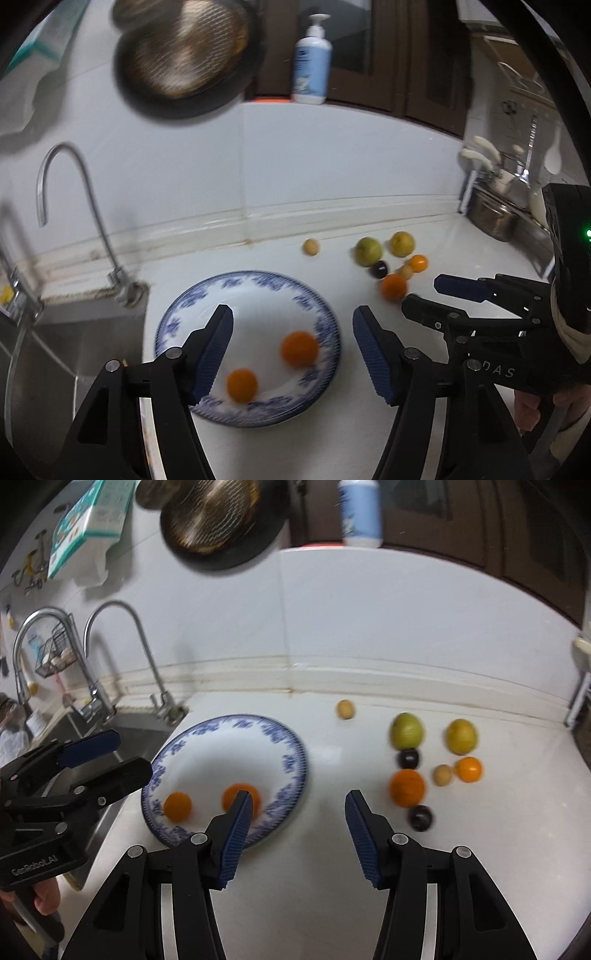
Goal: Organize fruits
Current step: 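Open the left tool onto the plate while the right tool releases its orange there, then grasp a large orange with the left tool while the right tool grasps a tangerine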
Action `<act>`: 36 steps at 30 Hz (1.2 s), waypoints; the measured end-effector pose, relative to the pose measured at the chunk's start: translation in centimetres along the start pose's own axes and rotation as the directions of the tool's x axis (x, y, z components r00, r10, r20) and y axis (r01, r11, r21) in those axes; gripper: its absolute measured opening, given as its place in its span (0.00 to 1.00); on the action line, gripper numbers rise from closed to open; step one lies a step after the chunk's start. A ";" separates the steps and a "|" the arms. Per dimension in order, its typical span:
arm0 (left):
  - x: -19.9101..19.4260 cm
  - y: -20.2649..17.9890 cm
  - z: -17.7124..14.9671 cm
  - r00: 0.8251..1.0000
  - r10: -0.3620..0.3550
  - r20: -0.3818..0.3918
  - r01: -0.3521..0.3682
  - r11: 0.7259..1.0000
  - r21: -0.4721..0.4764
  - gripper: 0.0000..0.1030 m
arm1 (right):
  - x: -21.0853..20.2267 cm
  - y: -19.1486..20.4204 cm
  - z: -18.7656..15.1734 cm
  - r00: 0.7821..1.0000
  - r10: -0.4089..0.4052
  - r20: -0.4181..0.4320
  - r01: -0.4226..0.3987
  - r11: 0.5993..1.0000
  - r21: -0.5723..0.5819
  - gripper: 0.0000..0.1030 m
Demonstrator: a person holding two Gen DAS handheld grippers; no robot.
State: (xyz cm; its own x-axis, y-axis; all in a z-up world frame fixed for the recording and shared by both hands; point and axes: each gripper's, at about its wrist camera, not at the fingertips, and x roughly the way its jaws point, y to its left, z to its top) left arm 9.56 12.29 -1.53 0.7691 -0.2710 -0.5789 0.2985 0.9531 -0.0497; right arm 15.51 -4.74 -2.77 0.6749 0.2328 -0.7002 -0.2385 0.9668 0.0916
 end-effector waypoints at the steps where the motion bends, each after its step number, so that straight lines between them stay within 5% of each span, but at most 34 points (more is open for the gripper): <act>1: 0.2 -0.6 0.2 1.000 -0.010 0.001 0.010 1.000 0.013 0.65 | -0.4 -0.4 0.0 1.000 -0.011 0.006 0.011 1.000 0.005 0.52; 19: 5.1 -7.8 1.3 0.994 -0.105 -0.042 0.110 0.987 0.115 0.66 | -1.6 -9.0 -1.6 0.992 -0.127 -0.017 0.128 0.988 0.082 0.52; 36: 12.9 -12.8 2.5 0.982 -0.074 -0.175 0.086 0.994 0.067 0.66 | 2.0 -16.3 -0.2 0.987 -0.114 -0.109 0.112 0.993 -0.029 0.51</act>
State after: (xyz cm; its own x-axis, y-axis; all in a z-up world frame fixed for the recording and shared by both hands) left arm 17.07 -3.74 -6.28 0.6345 -0.3128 -0.7068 0.4012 0.9149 -0.0447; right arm 20.58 -20.11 -5.83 0.6179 0.1078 -0.7788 -0.1815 0.9834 -0.0078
